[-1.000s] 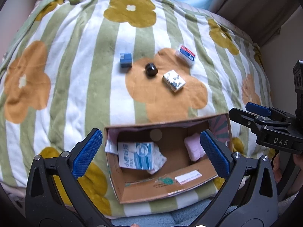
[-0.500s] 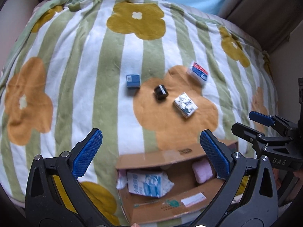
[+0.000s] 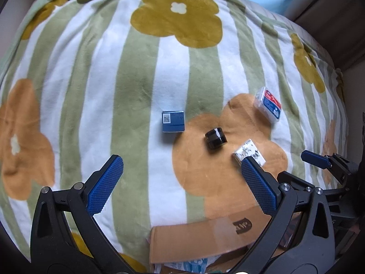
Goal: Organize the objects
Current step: 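Withdraw both tools from the box toward the remaining items, then grasp the tissue pack with the right tool while the left grasps the blue box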
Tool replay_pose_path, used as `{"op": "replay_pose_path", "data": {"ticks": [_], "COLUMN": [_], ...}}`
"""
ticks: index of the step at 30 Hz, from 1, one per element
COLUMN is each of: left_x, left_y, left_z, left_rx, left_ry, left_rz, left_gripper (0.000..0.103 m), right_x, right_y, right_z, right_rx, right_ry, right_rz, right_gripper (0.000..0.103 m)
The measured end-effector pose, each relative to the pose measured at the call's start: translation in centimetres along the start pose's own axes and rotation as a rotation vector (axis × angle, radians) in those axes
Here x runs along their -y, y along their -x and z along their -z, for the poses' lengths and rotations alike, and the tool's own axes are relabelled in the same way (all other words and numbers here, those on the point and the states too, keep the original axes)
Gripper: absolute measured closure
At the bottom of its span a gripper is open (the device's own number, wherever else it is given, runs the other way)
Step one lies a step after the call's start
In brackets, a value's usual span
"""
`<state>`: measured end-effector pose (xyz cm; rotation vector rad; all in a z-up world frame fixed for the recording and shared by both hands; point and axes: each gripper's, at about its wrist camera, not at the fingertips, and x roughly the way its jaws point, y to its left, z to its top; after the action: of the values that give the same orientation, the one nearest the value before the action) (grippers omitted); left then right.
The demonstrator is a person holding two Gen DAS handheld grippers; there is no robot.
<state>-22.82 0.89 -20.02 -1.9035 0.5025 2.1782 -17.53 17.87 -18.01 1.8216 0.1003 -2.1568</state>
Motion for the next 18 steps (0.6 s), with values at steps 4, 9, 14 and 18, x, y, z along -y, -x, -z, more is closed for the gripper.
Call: {"op": "replay_pose_path", "data": {"ticks": [4,9,14,18], "left_x": [-0.3,-0.5,-0.7,-0.9], "left_y": [-2.7,-5.3,-7.8,-9.5], "left_z": [-1.4,-2.7,-3.4,-3.6], "left_rx": [-0.032,-0.056,-0.074,-0.092], "left_ry": [-0.006,-0.019,-0.028,-0.028], "left_rz": [-0.005,-0.009,-0.013,-0.016], "left_gripper": [0.0,0.0,0.0,0.002], "right_x": [0.2,0.1,0.3,0.5], "right_y": [-2.2,-4.4,-6.6,-8.0], "right_z": [-1.0,-1.7,-2.0,-2.2], "right_rx": [-0.031,-0.061,-0.09,-0.112], "right_ry": [0.015,0.042,0.055,0.058], "right_rz": [-0.006,-0.012,-0.017,-0.021], "right_gripper": [0.027,0.027,0.027,0.027]}}
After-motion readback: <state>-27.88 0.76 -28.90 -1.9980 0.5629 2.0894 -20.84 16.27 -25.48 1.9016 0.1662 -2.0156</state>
